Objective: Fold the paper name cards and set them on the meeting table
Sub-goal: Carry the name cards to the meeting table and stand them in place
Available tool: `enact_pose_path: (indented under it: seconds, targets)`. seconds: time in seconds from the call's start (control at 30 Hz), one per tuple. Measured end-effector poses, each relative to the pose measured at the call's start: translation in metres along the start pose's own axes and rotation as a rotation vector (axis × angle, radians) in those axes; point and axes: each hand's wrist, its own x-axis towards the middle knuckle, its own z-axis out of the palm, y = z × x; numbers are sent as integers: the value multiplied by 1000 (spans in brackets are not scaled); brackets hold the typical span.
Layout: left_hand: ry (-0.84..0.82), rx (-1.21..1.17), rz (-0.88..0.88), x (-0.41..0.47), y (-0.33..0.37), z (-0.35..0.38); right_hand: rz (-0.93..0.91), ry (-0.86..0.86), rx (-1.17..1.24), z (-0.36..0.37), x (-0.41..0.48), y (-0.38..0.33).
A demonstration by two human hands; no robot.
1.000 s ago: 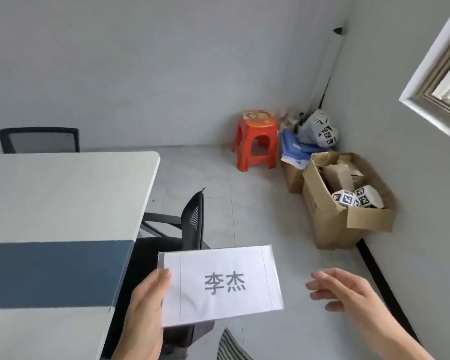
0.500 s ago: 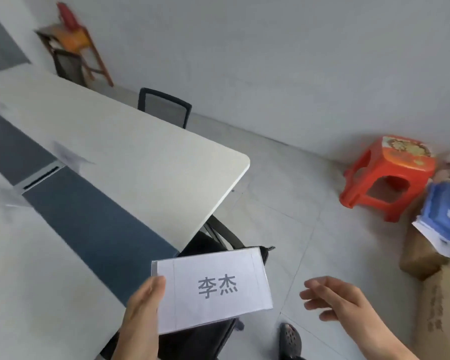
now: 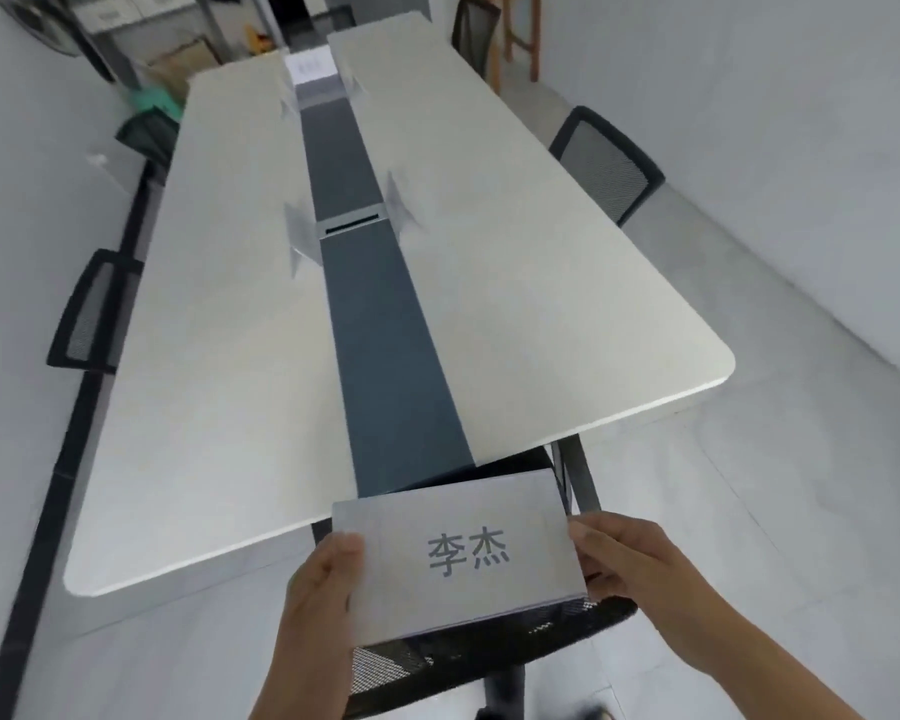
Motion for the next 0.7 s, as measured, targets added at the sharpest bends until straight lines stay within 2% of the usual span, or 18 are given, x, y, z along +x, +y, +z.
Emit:
enact_pose_path:
  seconds: [0.1, 0.23, 0.33, 0.43, 0.47, 0.53, 0.63, 0.7]
  targets:
    - [36, -52, -19, 8, -2, -17, 29, -85, -55, 18, 26, -8]
    - [-14, -13, -88, 40, 5, -33, 5, -70, -80, 25, 58, -26]
    - [-31, 271, -43, 81, 16, -45, -44, -19, -141, 27, 82, -46]
    - [19, 709, 240, 119, 38, -53, -87, -4, -259, 37, 109, -66]
    - [-25, 825, 337, 129, 49, -51, -96, -2, -290, 42, 119, -71]
    - [-227, 978, 389, 155, 68, -45, -112, -2, -332, 51, 139, -78]
    - [-555, 1021, 207, 202, 76, -32, -124, 2, -375, 65, 167, -83]
    - [-698, 1000, 103, 230, 73, -24, -139, -1, -392, 72, 186, -84]
